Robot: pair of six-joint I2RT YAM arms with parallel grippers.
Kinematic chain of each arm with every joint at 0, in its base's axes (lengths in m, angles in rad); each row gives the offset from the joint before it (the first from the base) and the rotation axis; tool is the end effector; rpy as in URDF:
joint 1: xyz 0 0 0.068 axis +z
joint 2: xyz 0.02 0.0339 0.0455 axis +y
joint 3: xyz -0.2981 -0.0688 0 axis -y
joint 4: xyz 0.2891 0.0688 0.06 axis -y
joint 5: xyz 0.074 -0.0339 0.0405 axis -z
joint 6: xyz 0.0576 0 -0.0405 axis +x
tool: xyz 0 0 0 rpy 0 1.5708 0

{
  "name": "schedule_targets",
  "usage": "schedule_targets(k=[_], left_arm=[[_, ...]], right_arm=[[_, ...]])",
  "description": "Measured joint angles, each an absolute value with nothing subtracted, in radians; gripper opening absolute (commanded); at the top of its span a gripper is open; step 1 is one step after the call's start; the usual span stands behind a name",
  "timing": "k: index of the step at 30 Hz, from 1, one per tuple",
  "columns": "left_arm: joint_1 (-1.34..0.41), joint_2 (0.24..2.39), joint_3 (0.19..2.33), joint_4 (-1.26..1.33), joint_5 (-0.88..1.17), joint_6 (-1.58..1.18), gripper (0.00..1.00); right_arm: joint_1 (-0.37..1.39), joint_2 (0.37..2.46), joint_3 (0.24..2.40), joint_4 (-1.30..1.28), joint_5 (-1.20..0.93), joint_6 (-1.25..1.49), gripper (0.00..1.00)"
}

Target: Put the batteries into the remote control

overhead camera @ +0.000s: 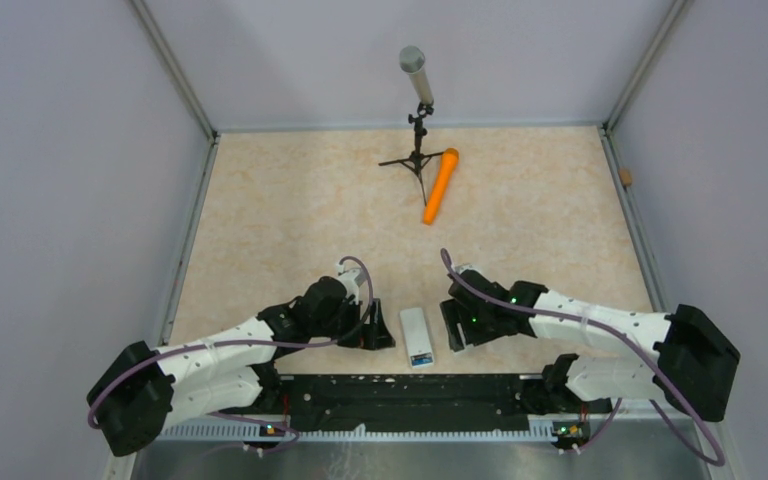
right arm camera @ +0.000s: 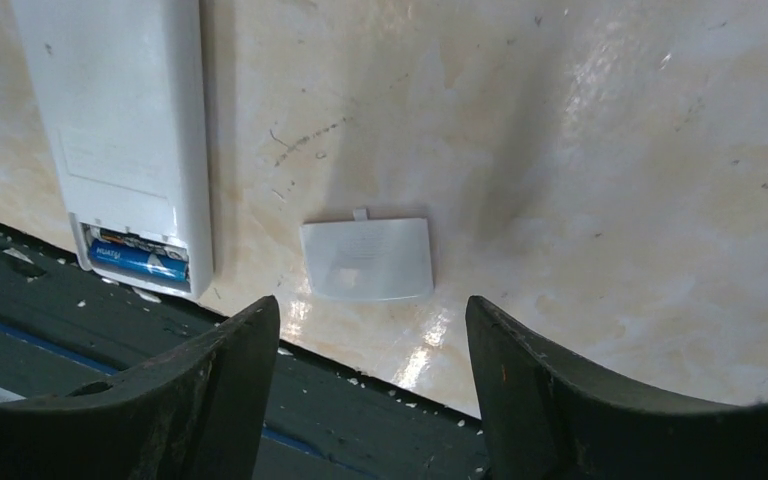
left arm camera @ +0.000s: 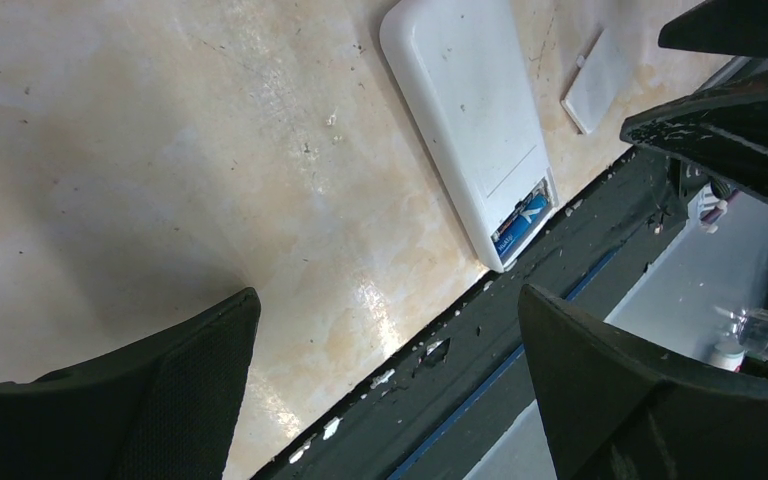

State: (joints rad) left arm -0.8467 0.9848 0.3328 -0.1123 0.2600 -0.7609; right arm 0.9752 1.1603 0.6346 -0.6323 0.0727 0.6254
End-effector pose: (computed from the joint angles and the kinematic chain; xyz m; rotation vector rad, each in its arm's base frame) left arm 0.1313 -0.1708 0.1444 0.2536 2.5628 -1.0231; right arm 0.1347 0.1913 0.1733 -0.4632 2.7432 0.3475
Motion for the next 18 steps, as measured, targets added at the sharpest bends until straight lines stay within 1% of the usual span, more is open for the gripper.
schedule_targets(k=[8, 18], left_arm=[[-0.847, 0.996, 0.333, -0.102, 0.274, -0.761, 0.99], [-0.847, 1.008, 0.333, -0.083, 0.284, -0.76, 0.99]], right_arm=[[1.029, 1.181, 0.594, -0.622, 0.07, 0.659, 0.71], [1.039, 1.222, 0.588, -0.584, 0.084, 0.656, 0.71]])
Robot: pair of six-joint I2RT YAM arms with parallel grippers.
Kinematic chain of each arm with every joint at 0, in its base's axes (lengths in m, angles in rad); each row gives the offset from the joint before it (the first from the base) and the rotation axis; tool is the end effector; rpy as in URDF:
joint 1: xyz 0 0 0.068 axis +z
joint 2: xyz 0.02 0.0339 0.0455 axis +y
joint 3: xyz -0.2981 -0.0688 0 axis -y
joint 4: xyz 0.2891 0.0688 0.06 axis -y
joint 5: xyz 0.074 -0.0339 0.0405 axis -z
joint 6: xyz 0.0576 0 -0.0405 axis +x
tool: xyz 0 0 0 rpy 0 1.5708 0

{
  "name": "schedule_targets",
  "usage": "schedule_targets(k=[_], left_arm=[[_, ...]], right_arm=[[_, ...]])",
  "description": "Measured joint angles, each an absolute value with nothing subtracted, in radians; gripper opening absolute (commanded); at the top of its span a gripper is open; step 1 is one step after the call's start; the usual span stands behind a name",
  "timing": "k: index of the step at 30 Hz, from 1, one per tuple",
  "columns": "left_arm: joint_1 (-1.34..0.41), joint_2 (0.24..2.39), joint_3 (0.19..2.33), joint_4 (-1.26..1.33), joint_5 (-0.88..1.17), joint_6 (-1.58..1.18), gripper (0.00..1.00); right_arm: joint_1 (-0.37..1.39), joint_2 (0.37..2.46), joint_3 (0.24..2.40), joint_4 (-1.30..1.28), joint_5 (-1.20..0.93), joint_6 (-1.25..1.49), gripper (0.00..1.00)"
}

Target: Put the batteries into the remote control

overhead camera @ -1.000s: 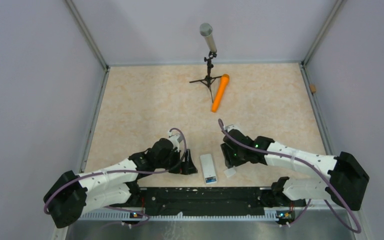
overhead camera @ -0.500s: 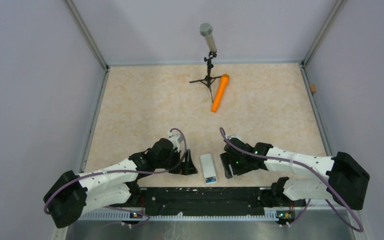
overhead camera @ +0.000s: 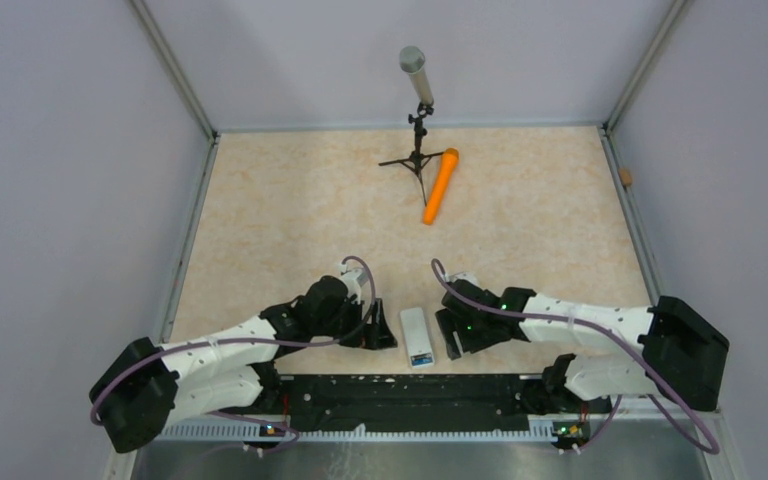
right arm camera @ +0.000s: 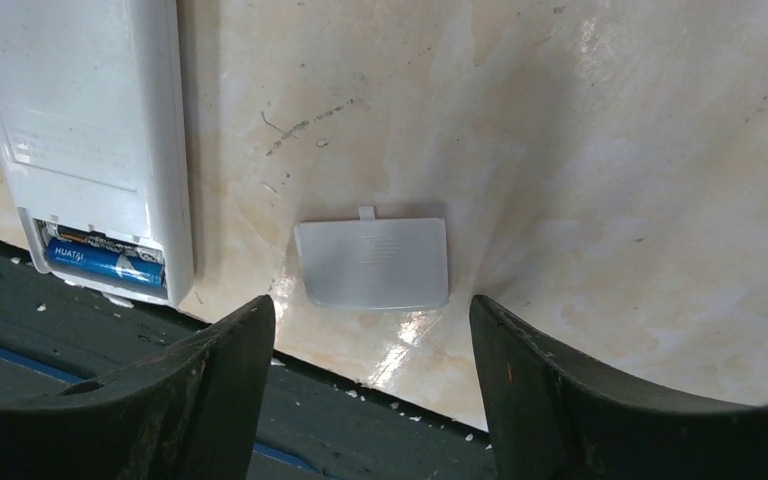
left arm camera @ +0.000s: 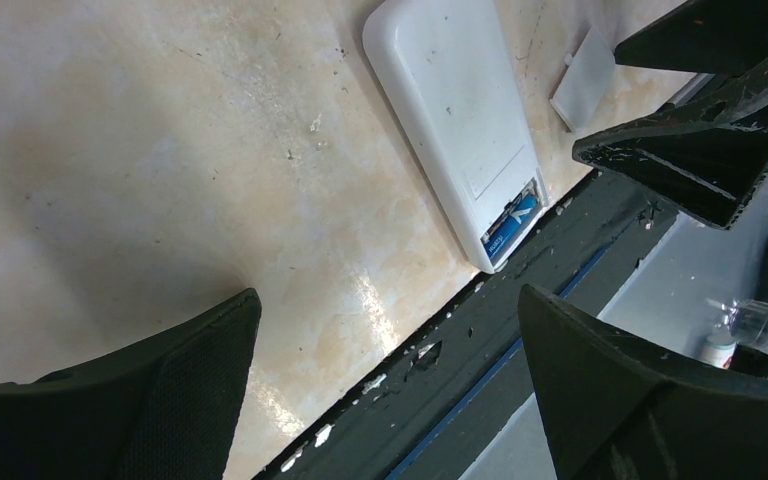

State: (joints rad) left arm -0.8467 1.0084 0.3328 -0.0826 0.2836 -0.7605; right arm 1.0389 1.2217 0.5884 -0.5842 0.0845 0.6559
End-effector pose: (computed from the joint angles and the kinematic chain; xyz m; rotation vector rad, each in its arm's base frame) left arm 0.1324 -0.1740 0.1428 0.2687 2.5631 -1.0516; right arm 0.1219 0.1975 0.1476 -0.5176 2.7822 0.2995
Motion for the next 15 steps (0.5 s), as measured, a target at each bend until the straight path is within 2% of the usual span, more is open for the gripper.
schedule_targets(k=[15], left_arm=[[-0.846, 1.019, 0.333, -0.066, 0.295, -0.76, 0.99]], right_arm=[[1.057, 1.26, 0.61, -0.566, 0.116, 0.607, 0.63]])
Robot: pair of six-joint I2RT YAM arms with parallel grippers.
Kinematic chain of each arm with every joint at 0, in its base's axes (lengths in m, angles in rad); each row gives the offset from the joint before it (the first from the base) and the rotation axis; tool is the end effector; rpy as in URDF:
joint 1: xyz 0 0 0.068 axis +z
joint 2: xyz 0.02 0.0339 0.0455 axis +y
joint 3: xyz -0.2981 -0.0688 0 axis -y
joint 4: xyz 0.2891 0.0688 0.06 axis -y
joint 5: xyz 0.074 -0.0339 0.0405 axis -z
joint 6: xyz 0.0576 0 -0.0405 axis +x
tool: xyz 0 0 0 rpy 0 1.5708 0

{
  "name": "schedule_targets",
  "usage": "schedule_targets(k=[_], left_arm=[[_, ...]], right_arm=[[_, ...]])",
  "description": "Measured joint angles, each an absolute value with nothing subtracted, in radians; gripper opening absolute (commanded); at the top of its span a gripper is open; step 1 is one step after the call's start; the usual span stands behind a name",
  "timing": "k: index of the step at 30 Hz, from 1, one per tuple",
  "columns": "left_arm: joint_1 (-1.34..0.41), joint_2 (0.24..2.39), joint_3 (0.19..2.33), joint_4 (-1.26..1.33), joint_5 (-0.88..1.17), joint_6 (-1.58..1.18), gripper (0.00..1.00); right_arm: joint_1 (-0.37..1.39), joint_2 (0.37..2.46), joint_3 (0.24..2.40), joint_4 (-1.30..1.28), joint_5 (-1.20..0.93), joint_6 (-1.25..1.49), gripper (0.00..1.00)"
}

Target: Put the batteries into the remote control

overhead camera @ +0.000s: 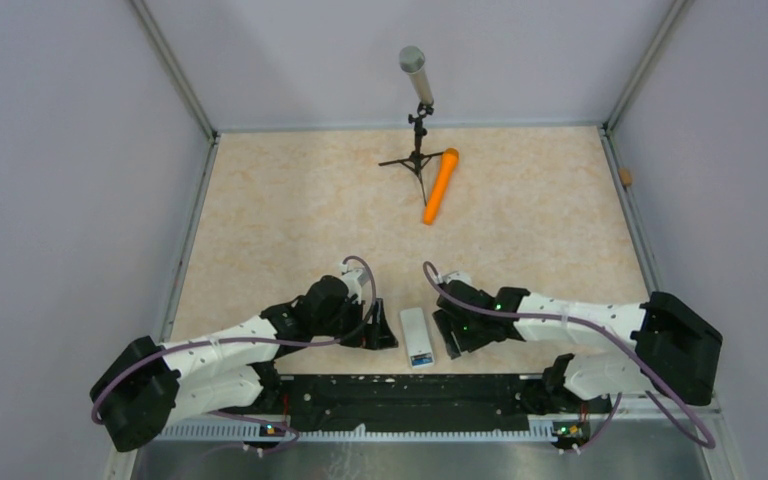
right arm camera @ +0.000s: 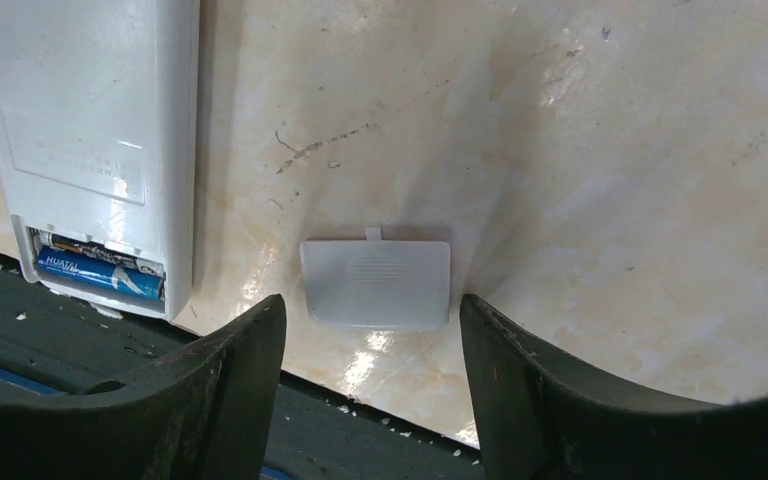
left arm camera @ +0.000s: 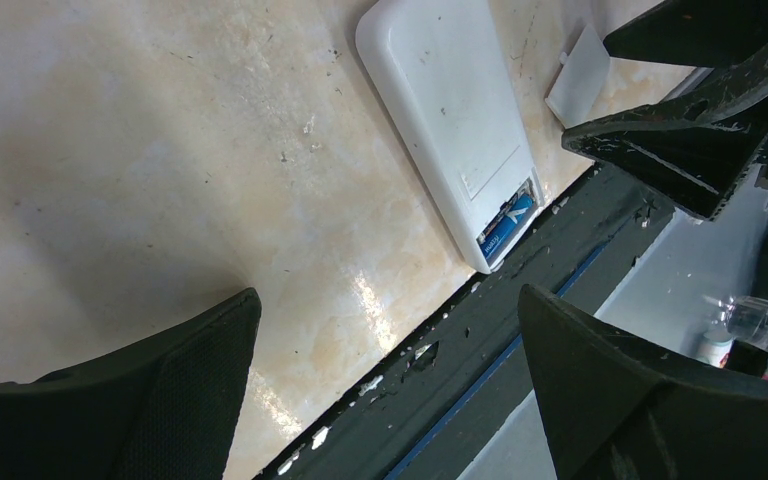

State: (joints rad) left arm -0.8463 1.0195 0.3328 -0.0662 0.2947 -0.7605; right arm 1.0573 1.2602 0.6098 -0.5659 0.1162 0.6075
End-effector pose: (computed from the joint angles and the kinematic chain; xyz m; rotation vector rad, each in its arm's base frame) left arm 0.1331 -0.1756 0.1423 0.2754 2.5606 -1.0665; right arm 0.1241 0.2065 0.1470 -0.5973 2.7422 0.2619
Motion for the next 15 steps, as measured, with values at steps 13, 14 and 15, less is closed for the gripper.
schedule_targets(k=[13, 14, 15], left_arm=[[-0.846, 1.022, 0.333, -0.063, 0.297, -0.76, 0.99], [-0.846, 1.022, 0.333, -0.062, 0.298, -0.76, 0.99], [-0.846, 1.023, 0.333, -0.062, 0.298, -0.76, 0.99]], right_arm=[[1.131, 1.321, 0.65, -0.604, 0.185, 0.607, 0.61], [1.136, 1.326, 0.654, -0.607, 0.191, 0.609, 0.6], [1.14, 1.332, 0.657, -0.613, 0.195, 0.611, 0.6]])
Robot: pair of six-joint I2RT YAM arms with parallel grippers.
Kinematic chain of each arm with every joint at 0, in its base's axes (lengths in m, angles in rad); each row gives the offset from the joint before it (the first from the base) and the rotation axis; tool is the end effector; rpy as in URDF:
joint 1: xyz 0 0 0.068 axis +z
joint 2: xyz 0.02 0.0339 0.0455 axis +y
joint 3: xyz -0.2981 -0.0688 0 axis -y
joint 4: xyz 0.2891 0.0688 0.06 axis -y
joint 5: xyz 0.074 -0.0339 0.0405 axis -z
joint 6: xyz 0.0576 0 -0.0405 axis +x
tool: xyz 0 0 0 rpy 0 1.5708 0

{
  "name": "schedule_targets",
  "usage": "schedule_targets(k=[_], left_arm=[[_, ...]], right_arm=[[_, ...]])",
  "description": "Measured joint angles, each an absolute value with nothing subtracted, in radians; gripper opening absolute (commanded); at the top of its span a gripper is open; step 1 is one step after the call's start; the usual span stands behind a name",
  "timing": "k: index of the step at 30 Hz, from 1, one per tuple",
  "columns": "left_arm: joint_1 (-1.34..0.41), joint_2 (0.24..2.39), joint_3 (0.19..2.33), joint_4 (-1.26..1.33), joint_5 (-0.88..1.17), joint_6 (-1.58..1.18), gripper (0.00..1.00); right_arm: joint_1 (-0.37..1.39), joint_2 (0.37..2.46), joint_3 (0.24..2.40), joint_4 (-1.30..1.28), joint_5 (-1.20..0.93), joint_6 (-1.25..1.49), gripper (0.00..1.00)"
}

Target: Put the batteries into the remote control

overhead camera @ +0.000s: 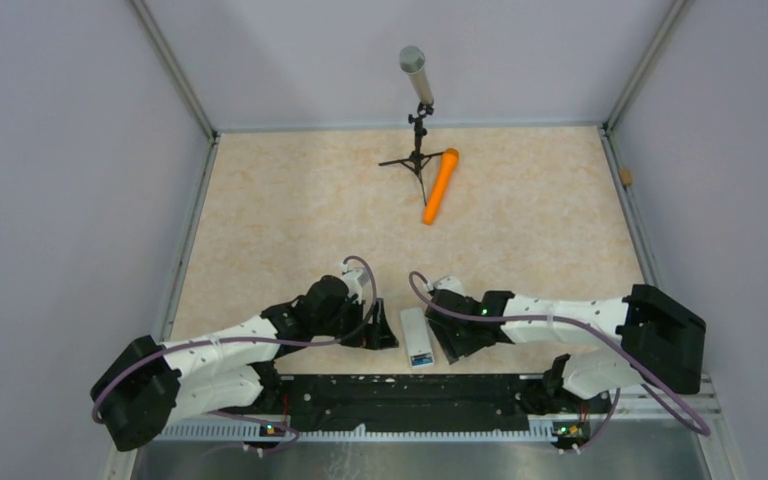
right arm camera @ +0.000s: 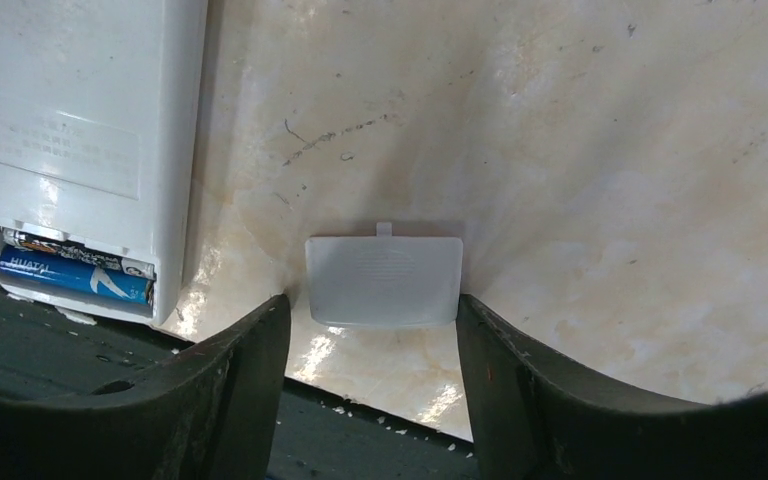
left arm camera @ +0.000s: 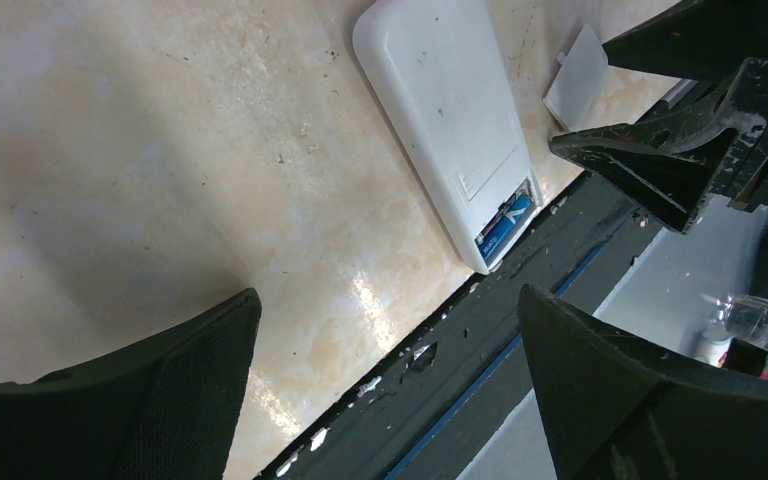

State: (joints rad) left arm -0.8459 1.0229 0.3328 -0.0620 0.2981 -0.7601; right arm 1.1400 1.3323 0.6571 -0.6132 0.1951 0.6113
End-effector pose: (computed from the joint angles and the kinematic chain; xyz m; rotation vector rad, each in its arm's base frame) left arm 0.1333 -0.1760 0.1420 0.2775 2.5605 -1.0703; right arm 0.1142 0.2217 0.1440 -0.6963 2.7219 0.1306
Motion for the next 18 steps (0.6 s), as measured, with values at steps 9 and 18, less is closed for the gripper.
schedule_targets(k=[9, 18], left_arm=[[-0.846, 1.026, 0.333, -0.057, 0.3, -0.76, 0.99], [-0.846, 1.039, 0.333, -0.04, 0.307, -0.76, 0.99]], right_arm=[[1.168, 1.352, 0.673, -0.631, 0.213, 0.642, 0.53], [1.172, 1.354, 0.675, -0.639, 0.216, 0.669, 0.55]])
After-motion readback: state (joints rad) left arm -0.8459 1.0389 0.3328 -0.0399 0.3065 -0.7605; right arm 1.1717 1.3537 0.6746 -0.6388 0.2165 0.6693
